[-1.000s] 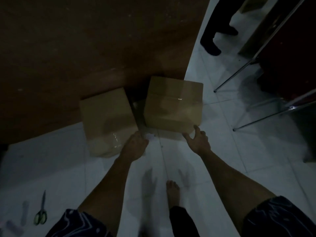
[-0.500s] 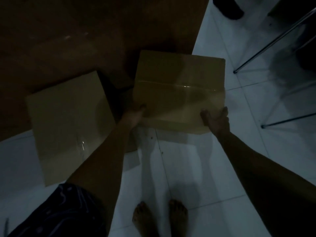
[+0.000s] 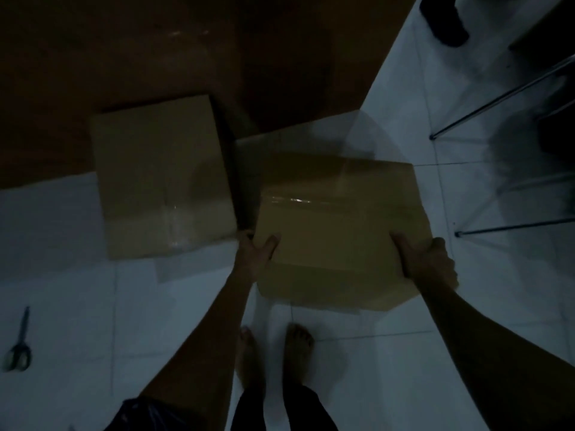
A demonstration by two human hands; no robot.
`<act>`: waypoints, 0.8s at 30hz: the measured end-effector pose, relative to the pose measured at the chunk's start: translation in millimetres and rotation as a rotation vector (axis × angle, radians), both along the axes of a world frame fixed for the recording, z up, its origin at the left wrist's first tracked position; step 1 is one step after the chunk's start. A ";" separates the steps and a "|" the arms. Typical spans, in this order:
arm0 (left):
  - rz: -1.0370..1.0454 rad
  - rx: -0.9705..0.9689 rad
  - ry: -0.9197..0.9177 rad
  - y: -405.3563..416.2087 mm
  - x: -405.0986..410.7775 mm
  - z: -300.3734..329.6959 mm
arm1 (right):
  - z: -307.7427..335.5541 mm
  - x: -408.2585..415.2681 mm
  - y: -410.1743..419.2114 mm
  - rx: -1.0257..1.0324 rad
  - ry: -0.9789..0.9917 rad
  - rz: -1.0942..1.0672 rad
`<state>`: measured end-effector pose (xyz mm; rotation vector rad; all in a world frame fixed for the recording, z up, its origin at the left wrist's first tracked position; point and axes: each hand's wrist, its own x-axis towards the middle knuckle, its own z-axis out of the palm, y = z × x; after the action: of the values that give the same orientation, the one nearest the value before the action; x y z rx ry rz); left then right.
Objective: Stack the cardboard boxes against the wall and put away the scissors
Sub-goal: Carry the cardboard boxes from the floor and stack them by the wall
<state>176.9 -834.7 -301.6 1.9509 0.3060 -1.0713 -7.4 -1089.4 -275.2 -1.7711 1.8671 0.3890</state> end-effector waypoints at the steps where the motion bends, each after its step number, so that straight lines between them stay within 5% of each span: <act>1: 0.007 0.011 0.046 11.5 -16.1 5.6 | 8.7 -7.7 6.9 -0.005 0.023 0.031; 6: -0.074 0.037 0.093 93.5 -89.1 26.8 | 48.5 -38.1 51.7 0.021 0.105 0.217; 13: 0.088 0.069 0.055 204.4 -160.5 82.2 | 83.8 -79.0 144.1 0.097 0.100 0.369; 24: 0.761 0.254 0.024 427.4 -376.2 189.8 | 178.1 -101.2 359.9 0.147 -0.119 0.984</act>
<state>-199.3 -407.3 -111.9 1.7819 1.1361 -0.5646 -108.6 -729.5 -97.0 -2.4247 0.7398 0.7163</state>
